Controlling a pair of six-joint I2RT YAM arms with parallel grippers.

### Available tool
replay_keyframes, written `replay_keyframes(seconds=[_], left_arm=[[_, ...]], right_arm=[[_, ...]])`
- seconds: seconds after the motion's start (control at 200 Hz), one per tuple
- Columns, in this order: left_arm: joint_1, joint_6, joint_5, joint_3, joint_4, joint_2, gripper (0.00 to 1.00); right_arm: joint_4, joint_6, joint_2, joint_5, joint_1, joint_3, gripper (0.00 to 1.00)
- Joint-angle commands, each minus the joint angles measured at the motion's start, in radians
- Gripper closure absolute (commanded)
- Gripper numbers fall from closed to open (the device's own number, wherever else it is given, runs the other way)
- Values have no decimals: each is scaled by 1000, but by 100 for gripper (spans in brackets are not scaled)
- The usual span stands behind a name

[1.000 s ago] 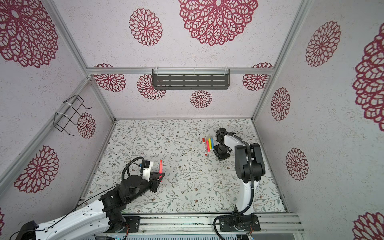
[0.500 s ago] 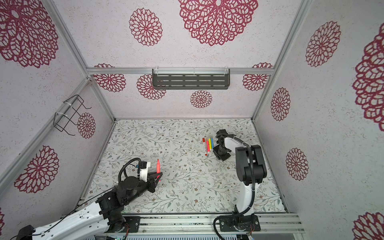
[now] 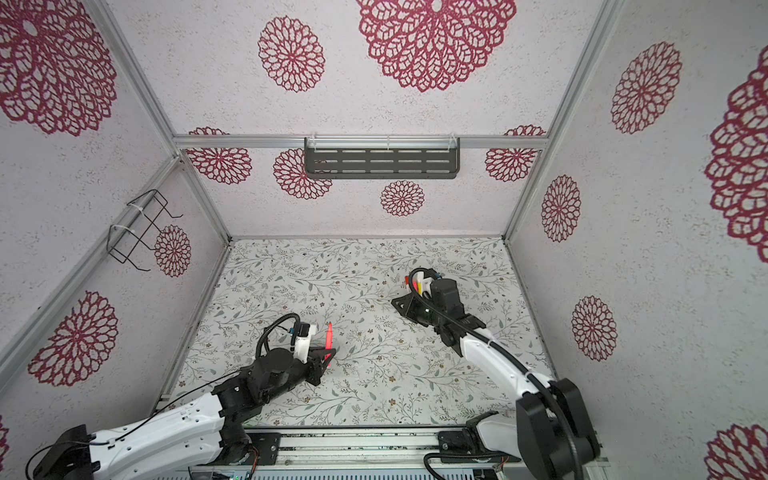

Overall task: Insert the pens into the pen caps
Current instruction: 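Carry the clear cap with the right gripper above the left-held highlighter tip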

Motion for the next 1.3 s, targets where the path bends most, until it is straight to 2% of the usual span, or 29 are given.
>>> replay_keyframes(seconds=[0.0, 0.15, 0.285, 0.525, 0.635, 0.861, 1.296], left_arm=[[-7, -11, 56, 29, 135, 53, 100], [-18, -11, 95, 70, 199, 156, 100], [-43, -21, 118, 109, 256, 235, 100], [-77, -38, 139, 159, 330, 350, 100], [-90, -39, 148, 183, 346, 391, 100], [-97, -36, 151, 202, 351, 414, 100], [-98, -34, 146, 196, 351, 400, 100]], right_arm=[[285, -30, -107, -97, 10, -71, 100], [362, -23, -221, -92, 15, -158, 100], [452, 10, -263, -80, 17, -220, 100], [664, 111, -176, -72, 45, -274, 100], [716, 116, -124, -66, 75, -271, 100], [738, 99, -65, -60, 110, -257, 100], [662, 34, -42, -52, 157, -221, 100]])
